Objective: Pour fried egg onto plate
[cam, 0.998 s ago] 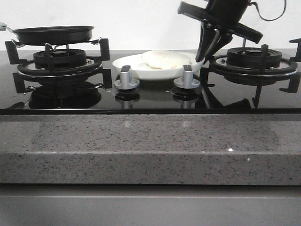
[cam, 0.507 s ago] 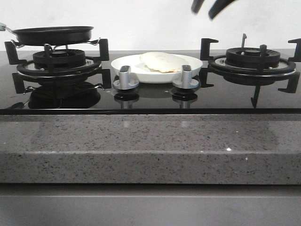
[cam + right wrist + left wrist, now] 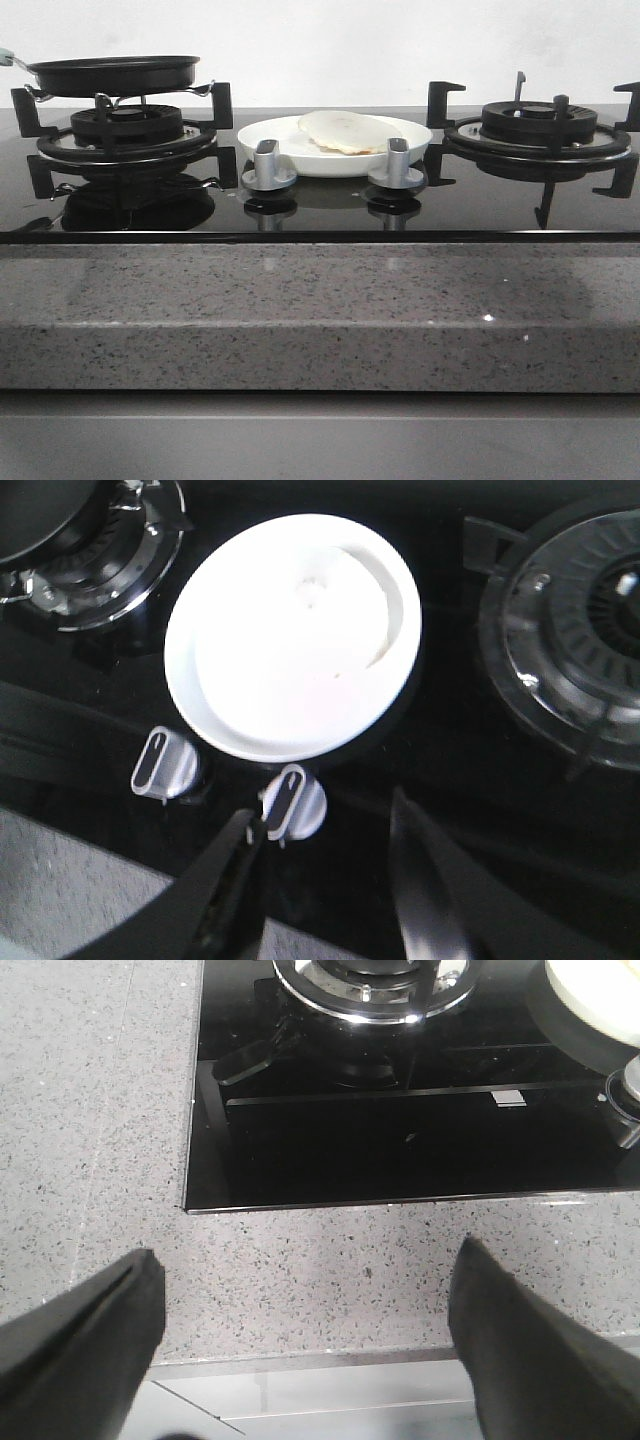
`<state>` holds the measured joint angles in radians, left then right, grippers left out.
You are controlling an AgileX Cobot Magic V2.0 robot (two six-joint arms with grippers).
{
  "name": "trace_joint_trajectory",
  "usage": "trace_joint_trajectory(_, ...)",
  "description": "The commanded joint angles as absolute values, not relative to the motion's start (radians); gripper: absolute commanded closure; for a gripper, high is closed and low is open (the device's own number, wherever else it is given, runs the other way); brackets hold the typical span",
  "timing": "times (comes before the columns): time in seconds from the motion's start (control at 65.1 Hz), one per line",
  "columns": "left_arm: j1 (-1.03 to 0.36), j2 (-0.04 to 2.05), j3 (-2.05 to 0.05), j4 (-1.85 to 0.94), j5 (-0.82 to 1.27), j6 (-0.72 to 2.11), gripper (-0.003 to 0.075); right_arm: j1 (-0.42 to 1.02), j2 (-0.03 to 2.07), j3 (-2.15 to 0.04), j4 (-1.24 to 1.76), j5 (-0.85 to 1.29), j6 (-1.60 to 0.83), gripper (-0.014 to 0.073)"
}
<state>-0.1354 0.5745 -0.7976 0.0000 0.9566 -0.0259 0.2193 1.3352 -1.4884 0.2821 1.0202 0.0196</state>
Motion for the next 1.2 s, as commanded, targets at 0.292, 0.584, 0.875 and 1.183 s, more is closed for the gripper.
trace_joint_trajectory(0.292, -0.144, 0.579, -0.823, 0.0, 0.891, -0.037, 0.0157, 0.219, 0.839, -0.999, 0.227, 0.876, -0.05, 0.0265)
trace_joint_trajectory(0.584, -0.144, 0.579, -0.823, 0.0, 0.889, -0.037, 0.0157, 0.219, 0.625, -0.775, 0.185, 0.844, -0.05, 0.0265)
trace_joint_trajectory(0.875, -0.144, 0.579, -0.823, -0.011, 0.891, -0.037, 0.0157, 0.219, 0.594, -0.735, 0.17, 0.846, -0.05, 0.0331)
trace_joint_trajectory(1.183, -0.144, 0.579, -0.823, -0.068, 0.889, -0.037, 0.0156, 0.219, 0.594, -0.735, 0.168, 0.838, -0.05, 0.0666)
